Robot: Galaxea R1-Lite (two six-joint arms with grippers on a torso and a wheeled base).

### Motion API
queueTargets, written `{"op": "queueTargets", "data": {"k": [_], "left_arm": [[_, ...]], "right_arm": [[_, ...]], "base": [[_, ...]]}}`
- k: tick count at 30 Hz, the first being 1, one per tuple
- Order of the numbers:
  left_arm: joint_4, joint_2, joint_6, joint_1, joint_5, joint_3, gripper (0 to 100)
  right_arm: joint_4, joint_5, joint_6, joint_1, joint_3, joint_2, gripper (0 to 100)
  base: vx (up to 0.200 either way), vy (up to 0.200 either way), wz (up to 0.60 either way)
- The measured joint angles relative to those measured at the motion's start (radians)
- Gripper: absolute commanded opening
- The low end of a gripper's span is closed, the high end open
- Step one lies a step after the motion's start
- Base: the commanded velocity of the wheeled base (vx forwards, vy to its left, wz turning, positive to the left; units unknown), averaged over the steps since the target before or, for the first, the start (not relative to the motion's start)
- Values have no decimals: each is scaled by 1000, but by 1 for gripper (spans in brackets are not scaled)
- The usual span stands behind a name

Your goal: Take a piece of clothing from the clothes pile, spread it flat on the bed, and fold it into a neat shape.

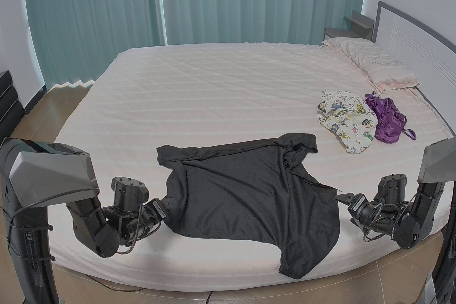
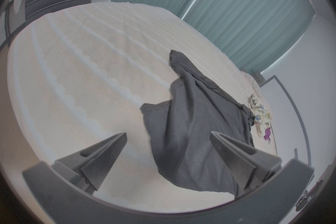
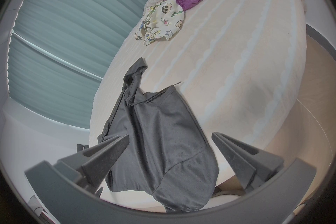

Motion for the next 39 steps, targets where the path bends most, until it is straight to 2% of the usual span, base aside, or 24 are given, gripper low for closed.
{"op": "queueTargets", "data": {"k": [5,13,16,20,28,34,39], "left_arm": [[164,31,44,-23,13,-124,100],[247,92,68,-38,84,-300,100],[250,106,36,-32,89,-312,100],[251,104,-63,-11,90,-307,100],[257,70,-167,90,79,-244,100],[271,70,-186,132,76,-240,100],[274,79,-187,130,70,-260,100]], "right_arm": [[-19,-1,0,14,13,0,100],[-87,-4,-3,24,39,0,100],[-90,-4,-3,26,45,0,100],[-91,-4,-3,26,47,0,100],[-91,-4,-1,27,49,0,100],[-92,-5,-1,32,49,-2,100],[-93,-7,0,36,49,-4,100]], "base": [[0,0,0],[0,0,0],[0,0,0],[0,0,0],[0,0,0],[0,0,0],[0,0,0]]}}
